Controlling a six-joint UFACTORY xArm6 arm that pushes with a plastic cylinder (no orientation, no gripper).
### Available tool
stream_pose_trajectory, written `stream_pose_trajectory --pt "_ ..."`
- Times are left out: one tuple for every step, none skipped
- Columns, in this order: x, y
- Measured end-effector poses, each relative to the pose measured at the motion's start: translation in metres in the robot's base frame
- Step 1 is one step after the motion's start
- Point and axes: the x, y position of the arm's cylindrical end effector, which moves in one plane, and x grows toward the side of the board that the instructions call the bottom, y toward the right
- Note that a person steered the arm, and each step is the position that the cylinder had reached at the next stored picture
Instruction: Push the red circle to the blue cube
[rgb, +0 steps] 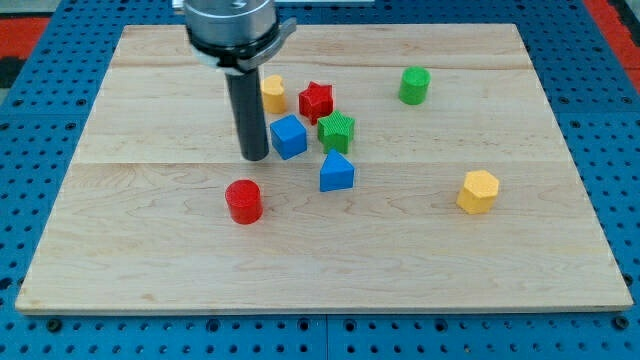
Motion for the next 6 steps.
stream_pose_trajectory --pt "0.036 -0.032" --pt "0.069 -0.047" --pt "0.087 -0.035" --pt "0.087 -0.01" --pt "0.076 0.008" --pt "0.059 0.025"
